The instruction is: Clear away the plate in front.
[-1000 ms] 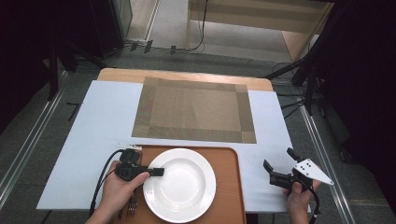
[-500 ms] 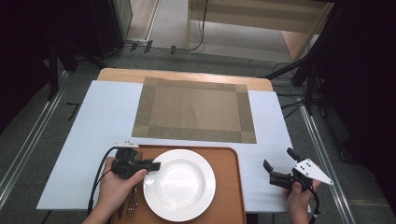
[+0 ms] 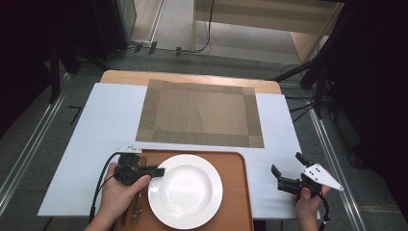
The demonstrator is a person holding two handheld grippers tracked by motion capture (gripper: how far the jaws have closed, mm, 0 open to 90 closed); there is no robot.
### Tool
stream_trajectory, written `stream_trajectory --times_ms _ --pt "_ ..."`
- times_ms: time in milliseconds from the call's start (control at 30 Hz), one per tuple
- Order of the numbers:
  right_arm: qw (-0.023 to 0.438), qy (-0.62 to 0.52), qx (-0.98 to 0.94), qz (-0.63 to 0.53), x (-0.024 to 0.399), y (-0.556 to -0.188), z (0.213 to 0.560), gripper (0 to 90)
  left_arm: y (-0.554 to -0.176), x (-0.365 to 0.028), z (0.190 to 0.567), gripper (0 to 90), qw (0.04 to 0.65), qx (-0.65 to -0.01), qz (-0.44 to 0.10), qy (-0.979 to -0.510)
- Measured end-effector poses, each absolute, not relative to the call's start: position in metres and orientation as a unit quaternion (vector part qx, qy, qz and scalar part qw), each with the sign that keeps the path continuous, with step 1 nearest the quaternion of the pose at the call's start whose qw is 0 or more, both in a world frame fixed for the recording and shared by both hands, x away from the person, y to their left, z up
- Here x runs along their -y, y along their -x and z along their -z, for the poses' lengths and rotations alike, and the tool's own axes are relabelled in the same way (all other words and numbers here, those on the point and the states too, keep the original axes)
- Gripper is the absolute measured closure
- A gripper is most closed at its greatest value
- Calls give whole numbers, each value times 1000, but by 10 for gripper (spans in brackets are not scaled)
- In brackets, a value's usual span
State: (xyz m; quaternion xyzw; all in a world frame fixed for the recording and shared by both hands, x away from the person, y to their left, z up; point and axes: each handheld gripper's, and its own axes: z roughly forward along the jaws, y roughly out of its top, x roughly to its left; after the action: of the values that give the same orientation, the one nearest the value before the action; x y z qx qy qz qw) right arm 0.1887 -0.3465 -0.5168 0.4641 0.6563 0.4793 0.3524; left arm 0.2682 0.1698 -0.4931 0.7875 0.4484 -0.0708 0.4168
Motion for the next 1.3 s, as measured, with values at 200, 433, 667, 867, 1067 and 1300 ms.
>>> stream_trajectory --times_ms 200,433,667,867,1067,1300 --pt "353 -464 -656 -479 347 -189 517 0 -267 -173 491 589 432 -438 39 -787" --pt "353 -464 -656 -480 347 -189 517 0 -268 -183 486 496 454 -435 17 -778" --pt "353 -464 -656 -480 347 -189 517 0 -268 -196 479 399 483 -430 -11 -763" --pt "352 -464 -656 -480 346 -189 517 0 -270 -212 475 220 513 -425 -32 -745" --pt "353 -463 -657 -479 346 -189 517 0 -270 -226 473 0 544 -405 -42 -734" --pt "353 -464 -657 -478 346 -189 517 0 -270 -238 472 0 543 -401 -77 -734"
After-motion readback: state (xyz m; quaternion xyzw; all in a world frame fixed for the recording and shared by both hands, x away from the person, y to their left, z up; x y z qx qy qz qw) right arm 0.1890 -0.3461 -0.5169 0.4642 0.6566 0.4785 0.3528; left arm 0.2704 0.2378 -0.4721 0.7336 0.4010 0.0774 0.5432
